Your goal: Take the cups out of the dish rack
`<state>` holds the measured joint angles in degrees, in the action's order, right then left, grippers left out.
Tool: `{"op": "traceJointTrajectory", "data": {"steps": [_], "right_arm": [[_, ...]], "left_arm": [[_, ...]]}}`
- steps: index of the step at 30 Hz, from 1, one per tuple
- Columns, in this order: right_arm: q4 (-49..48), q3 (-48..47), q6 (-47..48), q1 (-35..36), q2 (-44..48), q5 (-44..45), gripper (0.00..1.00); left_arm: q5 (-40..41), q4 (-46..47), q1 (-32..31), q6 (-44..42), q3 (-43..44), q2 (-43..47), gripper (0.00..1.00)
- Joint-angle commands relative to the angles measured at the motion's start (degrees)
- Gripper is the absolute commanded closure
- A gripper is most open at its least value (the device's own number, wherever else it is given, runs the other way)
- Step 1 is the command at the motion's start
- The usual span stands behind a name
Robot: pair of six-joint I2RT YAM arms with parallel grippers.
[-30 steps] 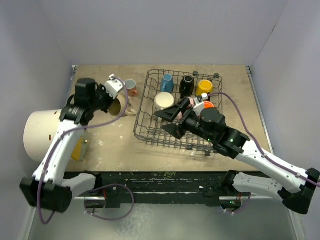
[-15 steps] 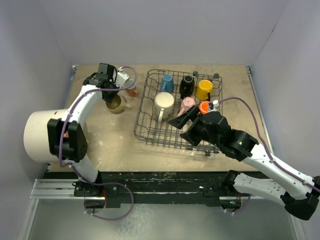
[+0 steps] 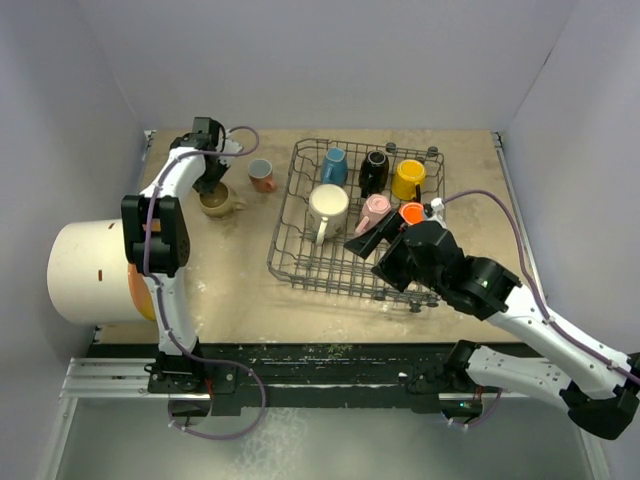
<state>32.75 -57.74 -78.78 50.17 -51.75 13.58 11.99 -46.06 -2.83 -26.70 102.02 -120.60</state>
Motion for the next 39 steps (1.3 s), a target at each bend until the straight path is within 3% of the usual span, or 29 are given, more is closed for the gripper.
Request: {"op": "traceJointTrajectory", "data": {"steps": [1,7,12,17,20,23,27,29,30,39], "right_arm": [[2.22,-2.95,2.49,-0.32,-1.79,3.07,0.0],[6.58,-4.84,4.27,-0.44,-6.75,5.04,0.0],[7.79,-3.7,6.75,-2.86,-8.66,4.6,0.0],[6.18,-0.62,11.56,-8.52,-9.82,0.09,0.0],[6.52,2.43,13.19,-11.55,-9.61,-1.98,0.0],[7.51,4.03,12.92,-12.33,-8.53,-1.23,0.0],[8.38,5.36,13.45,-14.39,-7.91,-1.8,0.0],[9.47,5.63,13.67,-15.76,-8.08,-1.72,0.0],[10.07,5.76,13.61,-16.42,-8.17,-1.65,0.0],[13.55,8.52,13.11,-24.01,-10.13,2.15,0.0]], "left_arm": [[2.06,3.17,-0.17,-1.41,7.04,-2.19,1.0],[2.1,4.48,0.81,0.04,13.23,-7.43,1.0],[0.69,7.96,1.34,0.68,13.8,-7.58,0.75],[-0.88,12.01,1.33,0.87,10.58,-3.8,0.41],[-1.08,12.21,1.33,0.49,9.13,-1.13,0.38],[-1.98,12.42,1.31,-0.37,6.18,3.16,0.17],[-3.08,11.71,1.5,-1.06,2.09,10.71,0.14],[-4.54,10.63,1.75,-1.05,0.23,14.69,0.03],[-5.45,9.87,1.77,-1.05,-0.74,16.69,0.01],[-19.61,-2.6,0.27,-1.94,-14.62,34.58,0.03]]}}
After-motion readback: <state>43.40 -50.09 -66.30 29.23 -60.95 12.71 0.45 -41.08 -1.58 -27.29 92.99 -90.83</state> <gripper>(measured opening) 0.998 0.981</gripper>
